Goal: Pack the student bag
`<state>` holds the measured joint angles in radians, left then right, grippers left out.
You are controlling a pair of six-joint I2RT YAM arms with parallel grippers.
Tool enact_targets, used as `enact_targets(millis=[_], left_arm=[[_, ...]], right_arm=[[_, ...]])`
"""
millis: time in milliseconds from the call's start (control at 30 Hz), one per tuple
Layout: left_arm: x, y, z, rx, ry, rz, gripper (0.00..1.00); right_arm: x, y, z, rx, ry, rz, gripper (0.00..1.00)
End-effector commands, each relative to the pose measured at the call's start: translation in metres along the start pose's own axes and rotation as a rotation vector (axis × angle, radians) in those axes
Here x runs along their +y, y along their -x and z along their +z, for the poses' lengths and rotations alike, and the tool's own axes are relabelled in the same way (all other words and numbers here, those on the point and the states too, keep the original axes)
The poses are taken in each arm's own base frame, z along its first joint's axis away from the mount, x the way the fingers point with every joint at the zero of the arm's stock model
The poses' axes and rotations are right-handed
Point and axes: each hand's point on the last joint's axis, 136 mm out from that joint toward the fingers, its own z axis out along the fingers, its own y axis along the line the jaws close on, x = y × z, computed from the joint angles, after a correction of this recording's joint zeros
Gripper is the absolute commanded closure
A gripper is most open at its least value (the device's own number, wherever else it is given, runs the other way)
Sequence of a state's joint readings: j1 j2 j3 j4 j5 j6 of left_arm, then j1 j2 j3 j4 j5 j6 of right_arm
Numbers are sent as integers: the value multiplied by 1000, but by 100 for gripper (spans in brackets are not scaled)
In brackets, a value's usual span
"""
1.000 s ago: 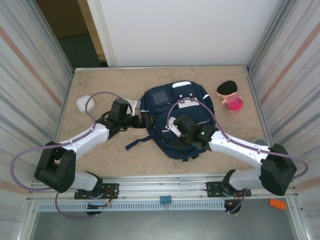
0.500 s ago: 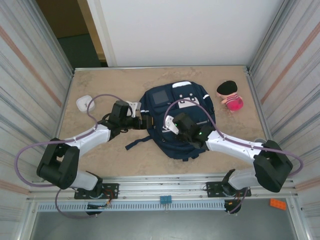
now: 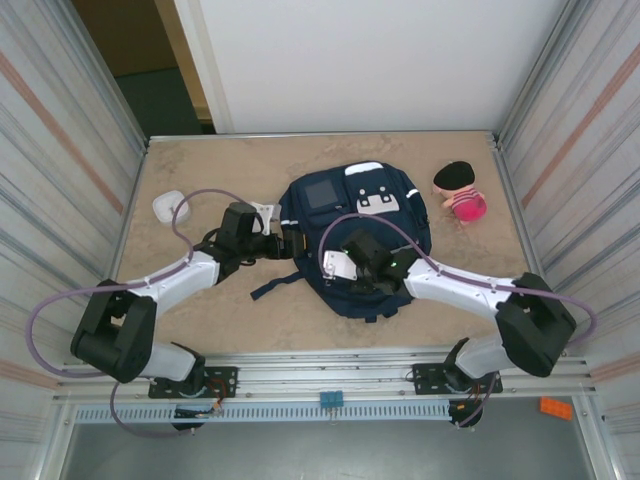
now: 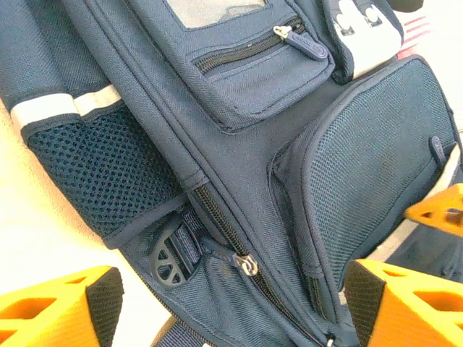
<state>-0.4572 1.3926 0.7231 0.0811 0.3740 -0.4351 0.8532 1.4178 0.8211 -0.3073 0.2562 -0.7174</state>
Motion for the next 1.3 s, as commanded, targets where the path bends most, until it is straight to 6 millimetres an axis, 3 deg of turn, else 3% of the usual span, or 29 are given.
enact_targets(millis=[0, 200, 433, 800, 1267], left_arm=[[-7, 13, -9, -46, -16, 18, 18], [-9, 19, -11, -59, -13, 49, 18], [-9, 16, -9, -62, -23, 68, 18], [-24, 12, -20, -147, -119, 241, 19], [-59, -12, -20, -218, -241, 536, 20]], right_arm=[[-7, -6, 10, 41, -37, -82, 36], [-13, -2, 15, 2, -51, -86, 64], [-28, 16, -3, -91, -58, -61, 87], [-37, 25, -26, -180, -21, -41, 100], [-37, 37, -56, -324, 57, -101, 100]])
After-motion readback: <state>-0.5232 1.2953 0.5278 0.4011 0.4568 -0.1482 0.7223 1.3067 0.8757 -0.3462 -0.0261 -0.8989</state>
